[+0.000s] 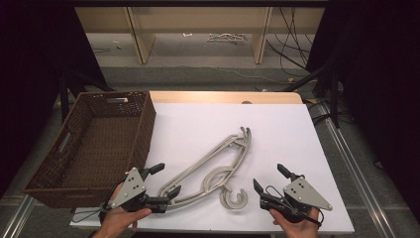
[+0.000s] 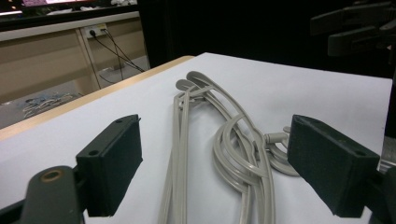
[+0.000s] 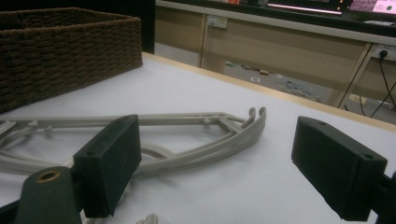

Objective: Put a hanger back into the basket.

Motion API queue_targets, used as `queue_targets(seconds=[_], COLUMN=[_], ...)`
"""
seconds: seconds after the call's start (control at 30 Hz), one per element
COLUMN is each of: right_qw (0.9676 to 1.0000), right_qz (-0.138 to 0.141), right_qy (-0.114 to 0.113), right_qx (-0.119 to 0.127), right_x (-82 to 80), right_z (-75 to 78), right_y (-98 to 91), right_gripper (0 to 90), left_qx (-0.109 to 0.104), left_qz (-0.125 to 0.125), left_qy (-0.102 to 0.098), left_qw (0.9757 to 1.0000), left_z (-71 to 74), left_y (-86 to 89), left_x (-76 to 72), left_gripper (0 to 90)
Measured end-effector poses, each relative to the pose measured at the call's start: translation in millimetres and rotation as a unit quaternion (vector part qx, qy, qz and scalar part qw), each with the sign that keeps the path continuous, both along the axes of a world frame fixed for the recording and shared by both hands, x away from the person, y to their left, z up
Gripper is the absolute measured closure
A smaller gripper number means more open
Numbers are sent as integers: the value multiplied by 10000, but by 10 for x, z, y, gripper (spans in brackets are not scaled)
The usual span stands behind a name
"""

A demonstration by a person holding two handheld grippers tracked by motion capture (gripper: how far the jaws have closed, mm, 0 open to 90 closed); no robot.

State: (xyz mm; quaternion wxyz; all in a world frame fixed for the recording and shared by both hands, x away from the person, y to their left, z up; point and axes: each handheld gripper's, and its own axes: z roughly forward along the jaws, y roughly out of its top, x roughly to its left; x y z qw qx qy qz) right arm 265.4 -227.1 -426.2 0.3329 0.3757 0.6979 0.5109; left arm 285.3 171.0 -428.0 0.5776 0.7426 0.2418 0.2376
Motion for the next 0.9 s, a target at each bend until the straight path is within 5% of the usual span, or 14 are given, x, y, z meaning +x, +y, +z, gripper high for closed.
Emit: queue_targets(seconds=[0.23,0.33,0.37,0.53,0.57,0.63,0.67,0.73,0.77,0.83,0.87,0.9], right_qw=[9999,9999,9998,9999,10000,10000,10000,9999,9999,9999,9999,9999], right_qz=[-69,-110,-122,-58,-39,-40,-63,-21,-21,-24,1,-8], right_qy=[63,52,58,86,44,74,57,54,54,123,162,110], right_qx=[66,113,111,-11,-2,-25,4,102,102,4,-12,-2], right_x=[25,36,33,24,27,27,29,43,43,40,36,38], right_z=[-28,-28,-21,-12,-18,-18,-22,-32,-32,-27,-27,-33], right_y=[-53,-60,-43,7,12,4,-2,-5,-5,-15,-13,-9], right_gripper=[172,172,174,175,175,175,175,175,175,175,175,175], left_qx=[515,754,944,1299,1539,1756,1756,2108,2108,2353,2569,2569], left_qz=[-265,-484,-635,-790,-884,-935,-935,-1007,-1007,-1072,-1121,-1121], left_qy=[-20,-11,35,221,232,205,205,298,298,297,295,295], left_qw=[9983,9960,9935,9881,9839,9798,9798,9719,9719,9655,9595,9595], left_z=[26,5,-21,-59,-67,-74,-74,-97,-97,-120,-162,-162], left_y=[-245,-377,-459,-620,-717,-819,-819,-971,-971,-1047,-1129,-1129], left_x=[41,42,54,74,87,112,112,174,174,211,243,243], left_gripper=[232,232,230,247,255,255,257,278,285,308,320,323])
